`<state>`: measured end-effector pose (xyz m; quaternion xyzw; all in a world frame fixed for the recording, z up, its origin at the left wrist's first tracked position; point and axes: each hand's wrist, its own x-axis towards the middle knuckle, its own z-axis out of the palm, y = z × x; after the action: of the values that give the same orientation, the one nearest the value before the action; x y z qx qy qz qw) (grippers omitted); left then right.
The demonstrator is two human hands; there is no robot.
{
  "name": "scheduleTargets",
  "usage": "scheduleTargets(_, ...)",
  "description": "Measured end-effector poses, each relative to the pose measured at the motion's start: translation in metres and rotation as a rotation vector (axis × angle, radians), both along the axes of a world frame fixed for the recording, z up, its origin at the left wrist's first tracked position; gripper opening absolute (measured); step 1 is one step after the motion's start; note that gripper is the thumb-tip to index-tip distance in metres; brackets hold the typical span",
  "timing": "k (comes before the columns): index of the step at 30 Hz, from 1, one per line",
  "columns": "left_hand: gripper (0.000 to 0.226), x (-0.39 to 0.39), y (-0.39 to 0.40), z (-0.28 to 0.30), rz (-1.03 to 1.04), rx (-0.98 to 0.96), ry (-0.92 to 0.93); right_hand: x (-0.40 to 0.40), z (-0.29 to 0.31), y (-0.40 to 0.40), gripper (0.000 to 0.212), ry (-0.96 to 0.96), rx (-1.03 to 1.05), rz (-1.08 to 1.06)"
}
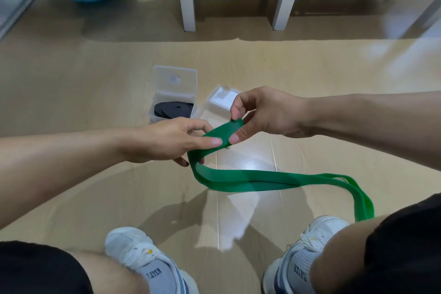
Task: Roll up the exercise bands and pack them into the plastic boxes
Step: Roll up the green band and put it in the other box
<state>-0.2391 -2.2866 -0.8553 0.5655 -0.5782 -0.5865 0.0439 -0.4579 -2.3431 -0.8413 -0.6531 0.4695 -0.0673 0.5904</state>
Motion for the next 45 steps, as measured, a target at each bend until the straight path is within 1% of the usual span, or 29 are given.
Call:
scheduleTargets(3, 0.018, 0.003, 0.001, 0.000, 0.007, -0.027, 0.032, 0.004, -0.003, 0.003, 0.039, -0.099, 0.221, -0.149)
scheduleTargets(5, 0.010, 0.006, 0.001, -0.002, 0.019, -0.036, 0.055, 0.005, -0.003, 0.004, 0.032, -0.108, 0.389, -0.227)
scheduleTargets(6, 0.009, 0.008, 0.001, -0.003, 0.029, -0.034, 0.065, 0.005, -0.003, 0.005, 0.025, -0.095, 0.432, -0.230)
scheduleTargets(8, 0.008, 0.008, 0.002, -0.005, 0.056, -0.033, 0.079, 0.008, 0.000, 0.005, 0.018, -0.087, 0.468, -0.235)
scheduleTargets(10, 0.007, 0.006, 0.002, -0.005, 0.129, -0.086, 0.067, 0.013, 0.004, 0.005, 0.025, -0.130, 0.459, -0.316)
scheduleTargets(11, 0.014, 0.005, 0.001, -0.004, 0.181, -0.162, 0.013, 0.015, 0.007, 0.005, 0.029, -0.148, 0.430, -0.367)
scheduleTargets(13, 0.037, 0.003, -0.002, 0.003, 0.264, -0.421, -0.221, 0.020, 0.009, 0.008, 0.036, -0.153, 0.349, -0.444)
scheduleTargets(14, 0.040, 0.001, -0.003, 0.010, 0.275, -0.531, -0.308, 0.022, 0.009, 0.010, 0.040, -0.152, 0.321, -0.466)
scheduleTargets(15, 0.036, -0.002, -0.003, 0.016, 0.270, -0.577, -0.318, 0.025, 0.008, 0.012, 0.044, -0.154, 0.305, -0.482)
scheduleTargets(18, 0.017, -0.009, -0.002, 0.025, 0.261, -0.506, -0.207, 0.029, 0.006, 0.016, 0.046, -0.194, 0.311, -0.528)
scheduleTargets(20, 0.009, -0.010, 0.000, 0.029, 0.327, -0.437, -0.130, 0.029, 0.007, 0.017, 0.044, -0.243, 0.338, -0.541)
scheduleTargets(23, 0.015, -0.011, 0.002, 0.033, 0.576, -0.165, 0.175, 0.029, 0.009, 0.018, 0.033, -0.345, 0.377, -0.544)
scheduleTargets(24, 0.017, -0.011, 0.003, 0.034, 0.643, -0.110, 0.241, 0.029, 0.010, 0.019, 0.028, -0.375, 0.398, -0.535)
scheduleTargets(26, 0.022, -0.010, 0.004, 0.033, 0.721, -0.086, 0.289, 0.030, 0.012, 0.021, 0.019, -0.422, 0.443, -0.505)
scheduleTargets(29, 0.035, -0.013, 0.008, 0.035, 0.693, -0.114, 0.285, 0.031, 0.014, 0.022, 0.015, -0.426, 0.475, -0.482)
scheduleTargets(31, 0.029, -0.017, 0.011, 0.036, 0.667, -0.155, 0.240, 0.031, 0.015, 0.021, 0.013, -0.408, 0.504, -0.464)
scheduleTargets(33, 0.020, -0.019, 0.013, 0.035, 0.702, -0.202, 0.196, 0.031, 0.016, 0.021, 0.007, -0.399, 0.552, -0.458)
scheduleTargets(34, 0.020, -0.020, 0.013, 0.035, 0.713, -0.212, 0.178, 0.031, 0.016, 0.022, 0.008, -0.396, 0.572, -0.455)
scheduleTargets(35, 0.022, -0.020, 0.014, 0.035, 0.713, -0.211, 0.164, 0.031, 0.017, 0.023, 0.010, -0.392, 0.586, -0.450)
scheduleTargets(37, 0.038, -0.021, 0.014, 0.035, 0.698, -0.196, 0.143, 0.031, 0.017, 0.027, 0.010, -0.385, 0.591, -0.431)
scheduleTargets(38, 0.042, -0.021, 0.014, 0.034, 0.693, -0.194, 0.131, 0.032, 0.017, 0.028, 0.009, -0.377, 0.585, -0.416)
scheduleTargets(39, 0.041, -0.021, 0.014, 0.034, 0.688, -0.198, 0.118, 0.032, 0.018, 0.029, 0.009, -0.367, 0.580, -0.401)
scheduleTargets(42, 0.030, -0.021, 0.011, 0.033, 0.673, -0.199, 0.087, 0.033, 0.022, 0.024, 0.008, -0.311, 0.529, -0.332)
scheduleTargets(45, 0.026, -0.020, 0.009, 0.033, 0.664, -0.189, 0.096, 0.030, 0.028, 0.015, 0.013, -0.130, 0.315, -0.185)
